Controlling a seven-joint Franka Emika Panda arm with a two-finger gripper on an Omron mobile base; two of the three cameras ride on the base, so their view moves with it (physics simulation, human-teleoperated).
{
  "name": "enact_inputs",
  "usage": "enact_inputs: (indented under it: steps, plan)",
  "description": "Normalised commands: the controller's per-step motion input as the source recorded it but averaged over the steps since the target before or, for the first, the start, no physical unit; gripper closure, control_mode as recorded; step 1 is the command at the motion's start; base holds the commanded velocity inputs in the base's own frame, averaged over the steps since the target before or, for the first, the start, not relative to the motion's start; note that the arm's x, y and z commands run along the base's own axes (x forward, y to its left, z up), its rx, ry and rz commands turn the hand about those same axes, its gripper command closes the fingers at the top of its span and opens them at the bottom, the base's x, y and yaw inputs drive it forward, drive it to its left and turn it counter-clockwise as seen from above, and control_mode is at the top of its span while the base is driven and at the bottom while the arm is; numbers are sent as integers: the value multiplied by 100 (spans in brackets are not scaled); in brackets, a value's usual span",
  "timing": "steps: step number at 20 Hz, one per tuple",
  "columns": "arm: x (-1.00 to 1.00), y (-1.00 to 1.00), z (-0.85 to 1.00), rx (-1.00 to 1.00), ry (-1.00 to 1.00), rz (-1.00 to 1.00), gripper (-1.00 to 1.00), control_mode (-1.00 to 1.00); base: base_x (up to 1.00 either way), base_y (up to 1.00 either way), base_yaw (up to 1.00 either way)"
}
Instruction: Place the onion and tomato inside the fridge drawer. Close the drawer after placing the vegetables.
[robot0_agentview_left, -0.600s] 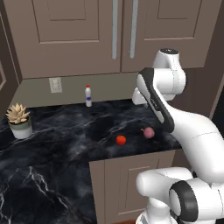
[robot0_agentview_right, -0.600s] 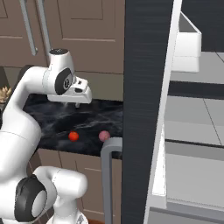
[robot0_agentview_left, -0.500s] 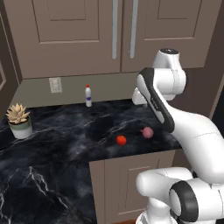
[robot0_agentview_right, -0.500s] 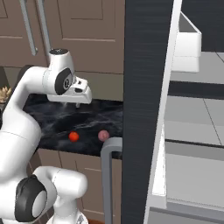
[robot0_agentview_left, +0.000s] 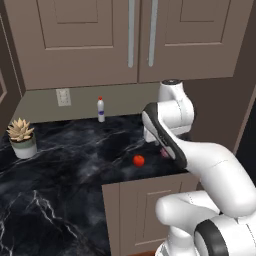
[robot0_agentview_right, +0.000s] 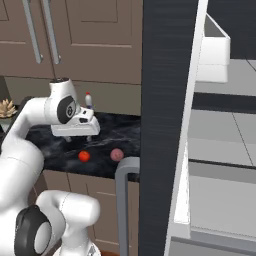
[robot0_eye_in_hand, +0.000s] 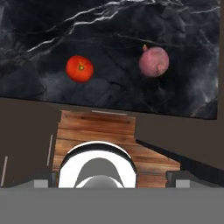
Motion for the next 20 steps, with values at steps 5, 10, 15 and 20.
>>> enact_inputs:
  steps: [5, 10, 15, 20]
  plan:
    - [0, 73, -51, -2, 7, 0, -100, -100, 0, 0, 0]
    - [4, 47, -48, 0, 6, 0, -100, -100, 0, 0, 0]
    - [17, 25, -26, 0, 0, 0, -100, -100, 0, 0, 0]
    - [17, -5, -37, 0, 0, 0, -100, -100, 0, 0, 0]
